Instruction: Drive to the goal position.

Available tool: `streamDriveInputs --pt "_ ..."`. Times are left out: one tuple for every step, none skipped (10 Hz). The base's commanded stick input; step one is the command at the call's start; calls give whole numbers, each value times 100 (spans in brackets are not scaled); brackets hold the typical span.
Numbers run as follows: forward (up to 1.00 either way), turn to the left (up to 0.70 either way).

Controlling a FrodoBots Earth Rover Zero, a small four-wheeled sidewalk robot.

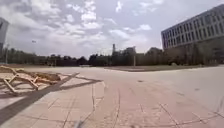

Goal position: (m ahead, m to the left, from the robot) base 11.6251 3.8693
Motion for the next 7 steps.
streamDriveInputs --pt "99 4" --pt "99 4" --pt "99 4" --pt "99 4" --pt "99 4" --pt "99 4" --pt "99 4"
